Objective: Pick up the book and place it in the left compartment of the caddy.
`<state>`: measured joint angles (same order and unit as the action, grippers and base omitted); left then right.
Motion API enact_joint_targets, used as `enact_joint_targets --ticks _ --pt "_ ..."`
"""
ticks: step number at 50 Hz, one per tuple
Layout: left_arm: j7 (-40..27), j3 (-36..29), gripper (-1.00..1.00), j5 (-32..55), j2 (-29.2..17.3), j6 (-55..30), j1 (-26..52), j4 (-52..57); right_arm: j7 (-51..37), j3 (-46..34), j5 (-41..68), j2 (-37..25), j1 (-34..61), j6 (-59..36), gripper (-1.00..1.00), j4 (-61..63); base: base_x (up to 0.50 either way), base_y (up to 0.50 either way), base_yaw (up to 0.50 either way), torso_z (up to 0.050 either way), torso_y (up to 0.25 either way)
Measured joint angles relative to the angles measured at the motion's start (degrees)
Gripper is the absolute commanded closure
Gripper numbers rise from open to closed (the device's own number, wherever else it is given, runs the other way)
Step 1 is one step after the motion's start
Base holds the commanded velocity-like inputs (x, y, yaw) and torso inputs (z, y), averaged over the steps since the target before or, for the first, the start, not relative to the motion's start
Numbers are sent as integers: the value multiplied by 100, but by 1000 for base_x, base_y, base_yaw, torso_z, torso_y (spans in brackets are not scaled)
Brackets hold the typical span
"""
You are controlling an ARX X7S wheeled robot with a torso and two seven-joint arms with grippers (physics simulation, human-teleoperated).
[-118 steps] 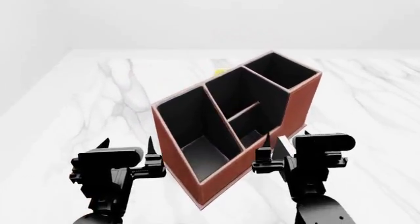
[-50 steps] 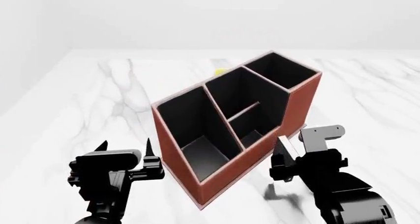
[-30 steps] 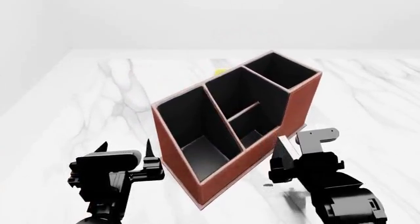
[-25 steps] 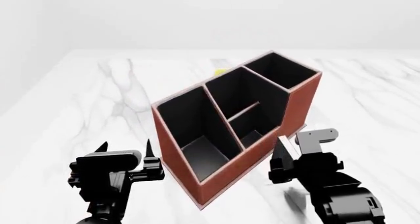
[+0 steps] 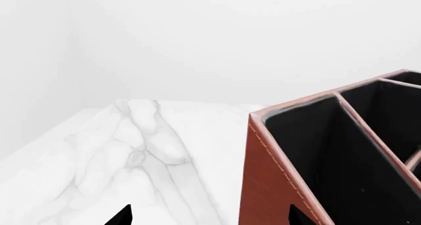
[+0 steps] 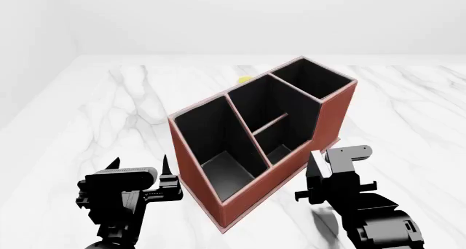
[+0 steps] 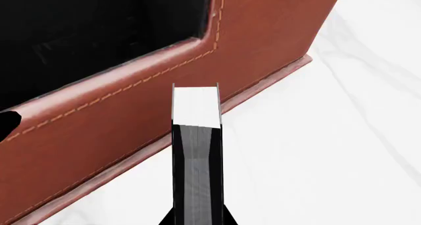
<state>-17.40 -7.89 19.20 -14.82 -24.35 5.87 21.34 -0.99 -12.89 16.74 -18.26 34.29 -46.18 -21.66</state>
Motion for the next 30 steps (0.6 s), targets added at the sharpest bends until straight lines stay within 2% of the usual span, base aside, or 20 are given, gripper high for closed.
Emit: enact_joint_targets --ticks 5,11,22,30 --pt "-13 -7 -100 9 -10 5 -3 4 -93 137 83 -71 -148 -154 100 434 0 0 0 0 2" --pt "-31 -13 -100 21 -26 4 -8 23 -238 486 344 -263 -493 -691 100 1618 0 0 0 0 2" --pt "-60 -32 -100 40 -51 12 -23 45 -391 1425 1182 -606 -831 -2262 100 4030 0 0 0 0 1" --pt "-76 -51 -100 56 -62 18 -15 41 -408 1717 1665 -671 -629 -3214 100 4958 0 0 0 0 1"
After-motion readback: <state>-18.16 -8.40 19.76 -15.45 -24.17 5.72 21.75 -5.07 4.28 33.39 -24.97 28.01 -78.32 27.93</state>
